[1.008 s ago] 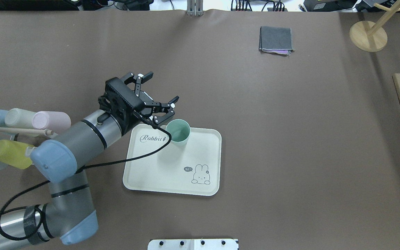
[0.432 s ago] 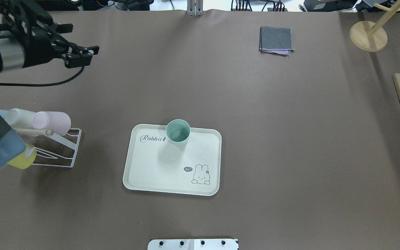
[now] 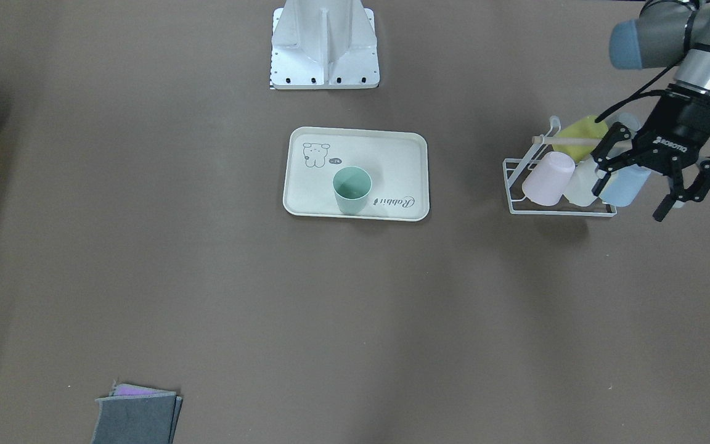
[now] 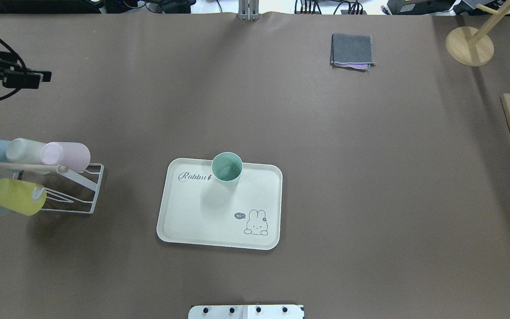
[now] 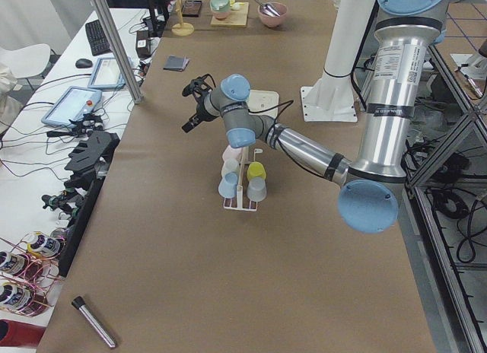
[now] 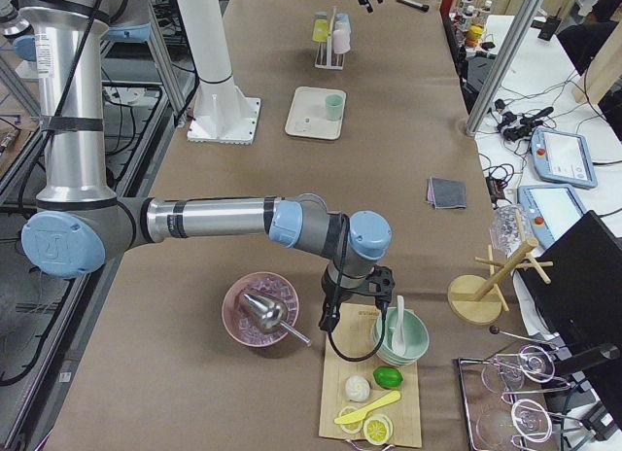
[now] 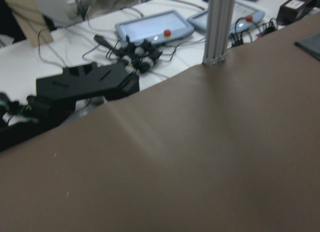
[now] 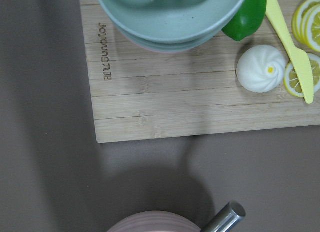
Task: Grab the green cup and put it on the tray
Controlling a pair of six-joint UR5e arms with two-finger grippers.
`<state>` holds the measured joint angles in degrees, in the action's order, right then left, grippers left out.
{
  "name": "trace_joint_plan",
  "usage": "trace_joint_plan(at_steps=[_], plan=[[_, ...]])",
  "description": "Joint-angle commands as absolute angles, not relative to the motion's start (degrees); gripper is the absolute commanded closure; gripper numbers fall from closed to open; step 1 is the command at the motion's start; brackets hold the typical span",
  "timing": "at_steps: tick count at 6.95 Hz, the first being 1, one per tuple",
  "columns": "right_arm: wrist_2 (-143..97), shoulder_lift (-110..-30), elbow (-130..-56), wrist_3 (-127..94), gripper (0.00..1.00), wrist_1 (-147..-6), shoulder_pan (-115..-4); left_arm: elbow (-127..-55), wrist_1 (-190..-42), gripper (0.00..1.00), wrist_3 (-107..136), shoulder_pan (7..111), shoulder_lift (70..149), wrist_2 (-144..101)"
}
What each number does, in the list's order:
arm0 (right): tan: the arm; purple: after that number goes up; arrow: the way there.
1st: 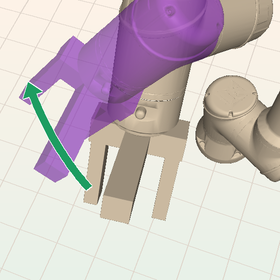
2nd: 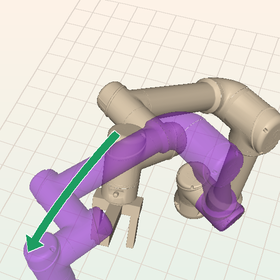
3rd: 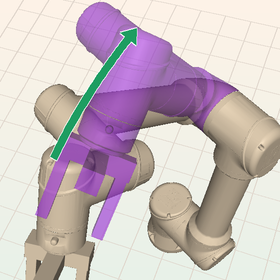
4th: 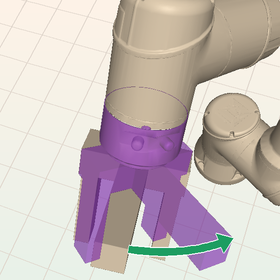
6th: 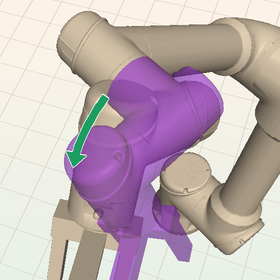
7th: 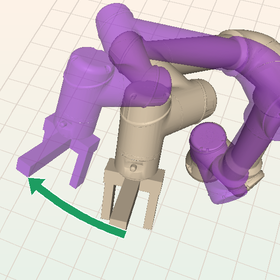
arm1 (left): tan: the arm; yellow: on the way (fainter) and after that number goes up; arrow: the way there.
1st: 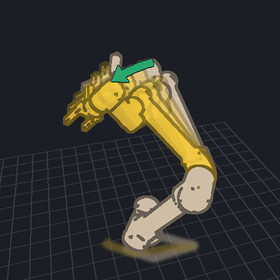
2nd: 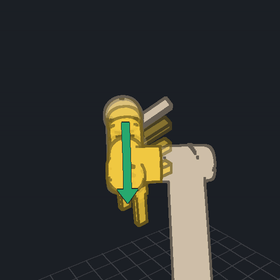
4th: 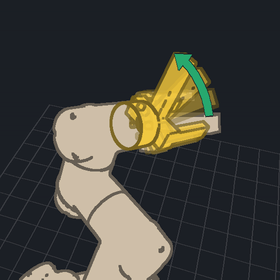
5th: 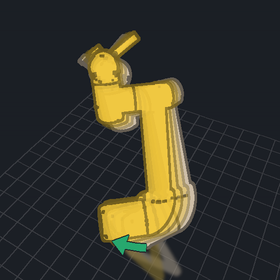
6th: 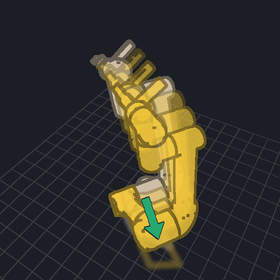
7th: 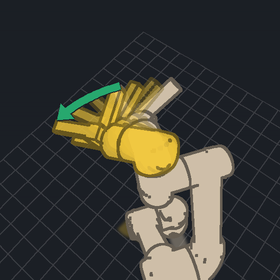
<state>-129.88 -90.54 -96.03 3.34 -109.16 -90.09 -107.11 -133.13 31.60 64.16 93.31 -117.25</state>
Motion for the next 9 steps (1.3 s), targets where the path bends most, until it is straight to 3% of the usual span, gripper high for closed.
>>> trace_joint_plan(at_steps=[1, 5, 9], plan=[[-129.9, -89.5, -97.5, 3.2, 0.00, -109.7, -89.9, -106.9, -118.9, 0.02, 31.6, 73.7, 90.8, -131.4], [-130.4, -89.1, -97.3, 3.0, 0.00, -109.7, -89.9, -101.9, -99.7, 0.03, 10.7, 86.3, 90.5, -132.4], [-130.3, -89.6, -96.8, 3.2, 0.00, -109.2, -89.9, -101.7, -86.5, 0.03, 8.7, 92.9, 90.8, -134.2]])
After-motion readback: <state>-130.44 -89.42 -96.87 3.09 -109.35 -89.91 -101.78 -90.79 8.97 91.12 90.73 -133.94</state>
